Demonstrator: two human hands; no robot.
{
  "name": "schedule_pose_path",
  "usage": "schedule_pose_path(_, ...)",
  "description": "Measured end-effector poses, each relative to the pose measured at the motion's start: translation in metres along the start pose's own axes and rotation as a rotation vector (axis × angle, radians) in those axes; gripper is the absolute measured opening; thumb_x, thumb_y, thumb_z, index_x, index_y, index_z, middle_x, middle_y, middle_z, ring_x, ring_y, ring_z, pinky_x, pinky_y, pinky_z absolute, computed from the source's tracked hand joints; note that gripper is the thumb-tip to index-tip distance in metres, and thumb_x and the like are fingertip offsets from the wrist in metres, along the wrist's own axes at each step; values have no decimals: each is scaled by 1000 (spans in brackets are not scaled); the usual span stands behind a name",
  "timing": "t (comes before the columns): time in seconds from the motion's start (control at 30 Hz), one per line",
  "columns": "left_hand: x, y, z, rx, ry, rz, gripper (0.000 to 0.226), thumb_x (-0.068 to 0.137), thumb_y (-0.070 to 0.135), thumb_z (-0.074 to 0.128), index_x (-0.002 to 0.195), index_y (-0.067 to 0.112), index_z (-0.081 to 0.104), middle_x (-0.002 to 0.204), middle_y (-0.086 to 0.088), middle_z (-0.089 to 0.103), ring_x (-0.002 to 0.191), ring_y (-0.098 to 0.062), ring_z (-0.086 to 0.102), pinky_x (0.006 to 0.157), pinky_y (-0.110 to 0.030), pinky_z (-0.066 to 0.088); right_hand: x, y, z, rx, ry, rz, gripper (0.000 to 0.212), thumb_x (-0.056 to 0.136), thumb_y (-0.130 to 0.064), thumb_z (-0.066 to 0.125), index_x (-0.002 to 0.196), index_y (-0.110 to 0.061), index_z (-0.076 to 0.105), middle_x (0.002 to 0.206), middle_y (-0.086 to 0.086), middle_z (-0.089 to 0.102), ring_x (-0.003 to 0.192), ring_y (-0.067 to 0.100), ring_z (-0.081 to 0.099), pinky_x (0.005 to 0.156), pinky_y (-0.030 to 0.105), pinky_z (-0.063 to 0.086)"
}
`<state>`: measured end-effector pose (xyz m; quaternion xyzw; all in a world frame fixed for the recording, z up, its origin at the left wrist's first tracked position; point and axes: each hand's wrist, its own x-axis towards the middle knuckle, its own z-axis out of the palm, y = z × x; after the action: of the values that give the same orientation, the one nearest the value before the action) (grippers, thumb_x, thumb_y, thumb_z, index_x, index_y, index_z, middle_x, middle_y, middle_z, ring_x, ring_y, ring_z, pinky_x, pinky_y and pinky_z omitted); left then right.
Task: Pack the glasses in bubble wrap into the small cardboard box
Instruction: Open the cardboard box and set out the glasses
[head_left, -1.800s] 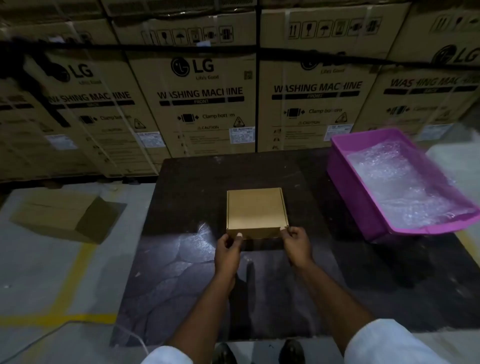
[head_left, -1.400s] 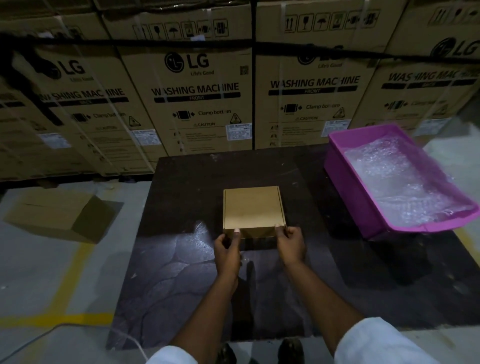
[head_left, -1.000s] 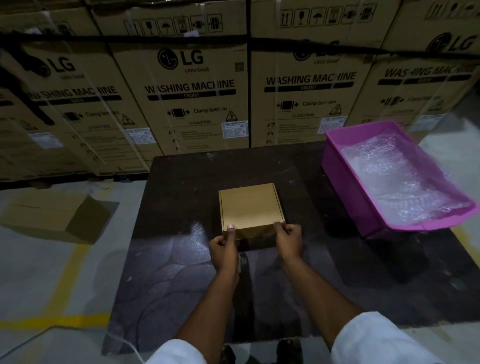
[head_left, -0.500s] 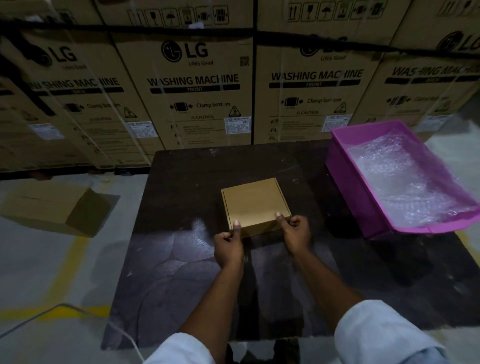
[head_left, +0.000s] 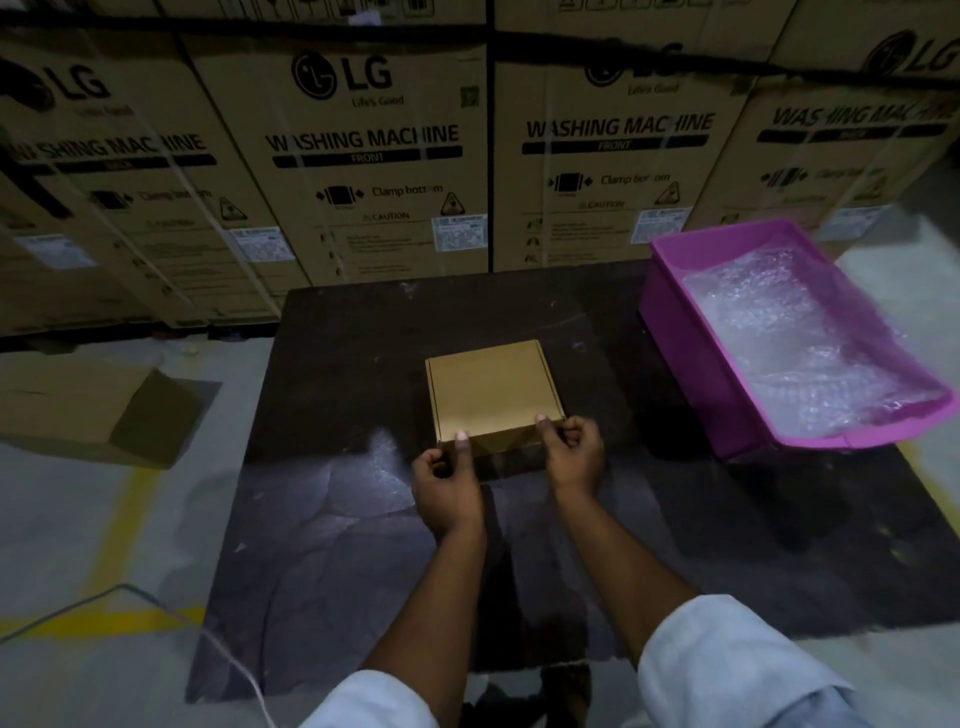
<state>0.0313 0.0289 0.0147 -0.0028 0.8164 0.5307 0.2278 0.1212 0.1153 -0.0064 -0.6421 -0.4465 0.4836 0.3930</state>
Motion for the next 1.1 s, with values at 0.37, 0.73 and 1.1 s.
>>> schedule_pose_path(0.37,6,11,6,-3,-7,-85,49,79,58,68,107,20,55,106,-1,64,92,-21,59,73,-26,38,-4,-2,13,24,119,53,28,75,-32,76,88,-20,54,97,9,64,84,23,61,72,28,45)
schedule_pose_path(0.73,10,13,6,74,-19,-62,48,81,56,65,107,18,52,105,-6,65,96,-28,61,74,-29,38,-6,-7,15,-5,158,39,32,76,-46,73,75,-26,49,87,5,62,76,20,58,67,28,41)
schedule_pose_path(1.1,14,11,5,93,-17,-51,48,79,59,65,100,18,51,101,-7,64,93,-29,60,72,-30,38,4,-16,12,-158,90,54,32,73,-49,68,71,-26,47,83,-3,63,81,21,59,78,34,43)
